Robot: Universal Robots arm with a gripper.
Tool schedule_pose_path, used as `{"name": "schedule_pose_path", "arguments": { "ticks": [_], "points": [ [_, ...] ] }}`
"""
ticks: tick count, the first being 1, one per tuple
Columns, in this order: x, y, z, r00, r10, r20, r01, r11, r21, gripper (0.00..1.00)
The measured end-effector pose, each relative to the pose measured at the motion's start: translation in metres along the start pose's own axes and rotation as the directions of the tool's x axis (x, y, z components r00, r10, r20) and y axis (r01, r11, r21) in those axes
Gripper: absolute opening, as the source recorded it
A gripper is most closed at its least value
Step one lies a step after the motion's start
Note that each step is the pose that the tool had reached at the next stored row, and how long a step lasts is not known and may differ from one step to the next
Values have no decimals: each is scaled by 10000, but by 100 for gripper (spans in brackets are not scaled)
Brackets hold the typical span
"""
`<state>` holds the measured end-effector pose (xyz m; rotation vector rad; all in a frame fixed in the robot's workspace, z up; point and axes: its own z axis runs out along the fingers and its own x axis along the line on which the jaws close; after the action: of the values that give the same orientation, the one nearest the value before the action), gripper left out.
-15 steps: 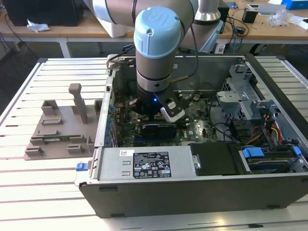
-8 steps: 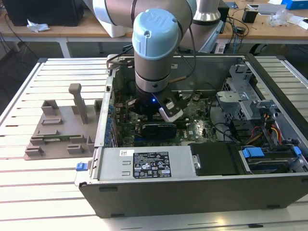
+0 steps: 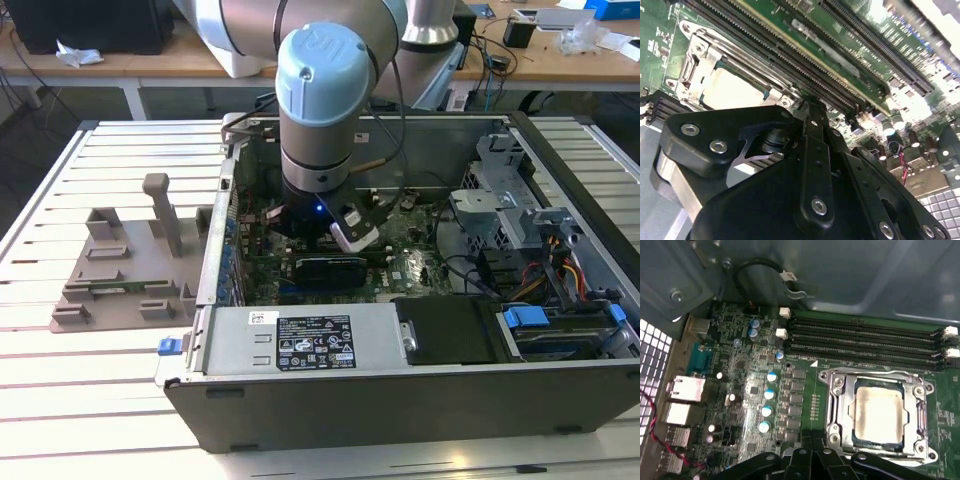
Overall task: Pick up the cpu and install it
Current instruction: 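Install the second cpu locking lever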
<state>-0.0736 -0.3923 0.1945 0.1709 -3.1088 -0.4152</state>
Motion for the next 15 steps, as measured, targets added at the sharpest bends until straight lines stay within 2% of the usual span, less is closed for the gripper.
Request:
{"name": "schedule_pose_path", "arguments": {
  "ticks": [3,7,9,11,15],
  "points": [
    [2,-14,-10,10000,2,3,-2,10000,1,11],
    [-40,49,-67,10000,-1,-1,1,10000,3,11],
    [-168,136,-42,10000,2,0,-2,10000,2,11],
    [-250,177,-30,10000,1,-5,-1,10000,4,11],
    [-537,287,4,10000,8,-26,-8,10000,26,11]
  ]
}}
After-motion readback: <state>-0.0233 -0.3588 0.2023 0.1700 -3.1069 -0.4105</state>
